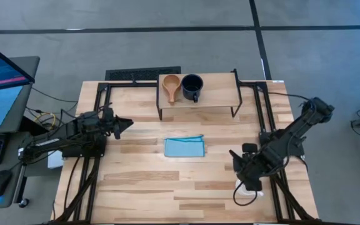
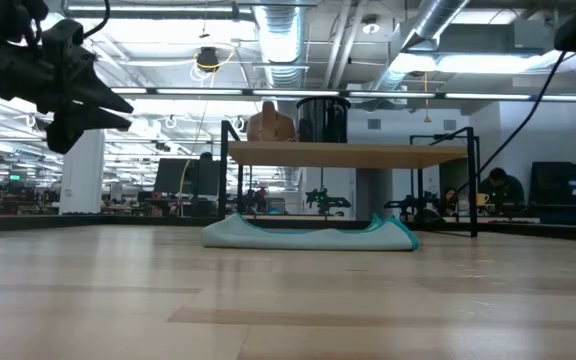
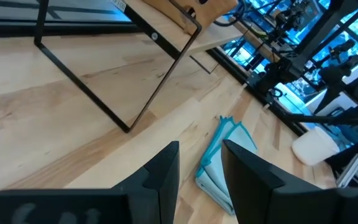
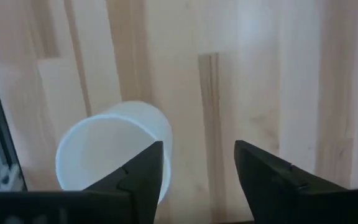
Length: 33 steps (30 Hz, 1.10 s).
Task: Stack small to large cups/mugs on shelf
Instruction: Put the white mug on the shelf
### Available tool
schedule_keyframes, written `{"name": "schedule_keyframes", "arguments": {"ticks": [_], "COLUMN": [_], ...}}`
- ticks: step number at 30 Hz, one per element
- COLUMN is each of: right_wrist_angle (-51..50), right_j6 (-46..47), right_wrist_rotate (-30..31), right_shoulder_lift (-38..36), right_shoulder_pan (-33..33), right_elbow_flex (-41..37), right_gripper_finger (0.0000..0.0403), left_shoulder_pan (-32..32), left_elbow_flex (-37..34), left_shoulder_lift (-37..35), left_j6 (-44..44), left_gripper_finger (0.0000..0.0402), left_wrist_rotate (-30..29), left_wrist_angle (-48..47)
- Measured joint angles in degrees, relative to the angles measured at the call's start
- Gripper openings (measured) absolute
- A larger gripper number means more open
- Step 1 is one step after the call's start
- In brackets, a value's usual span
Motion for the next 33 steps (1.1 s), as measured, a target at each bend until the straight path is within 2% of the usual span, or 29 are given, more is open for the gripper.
{"name": "schedule_keyframes", "arguments": {"ticks": [4,10,16,23,33], "right_wrist_angle": [-0.26,0.13,4.55,4.58,4.73], "right_j6": [-6.79,-8.94,-17.56,-24.91,-26.52], "right_wrist_rotate": [-4.19,-4.33,-4.39,-4.33,-4.33], "right_shoulder_lift": [2.07,4.42,6.17,9.20,12.47], "right_shoulder_pan": [0.22,0.60,0.50,0.48,0.48], "right_elbow_flex": [0.00,0.00,0.00,0.00,0.00], "right_gripper_finger": [0.0225,0.0223,0.0215,0.0195,0.0158], "left_shoulder_pan": [0.00,0.00,-0.01,0.00,0.00], "left_elbow_flex": [0.00,0.00,0.00,0.00,0.00], "left_shoulder_lift": [0.01,0.01,0.01,0.00,0.02], "left_j6": [0.00,0.00,0.46,1.07,1.09], "left_gripper_finger": [0.0109,0.0109,0.0109,0.0109,0.0109], "left_wrist_rotate": [0.00,-0.01,-0.71,-1.33,-1.31], "left_wrist_angle": [-1.33,-3.19,-3.13,-3.15,-5.02]}}
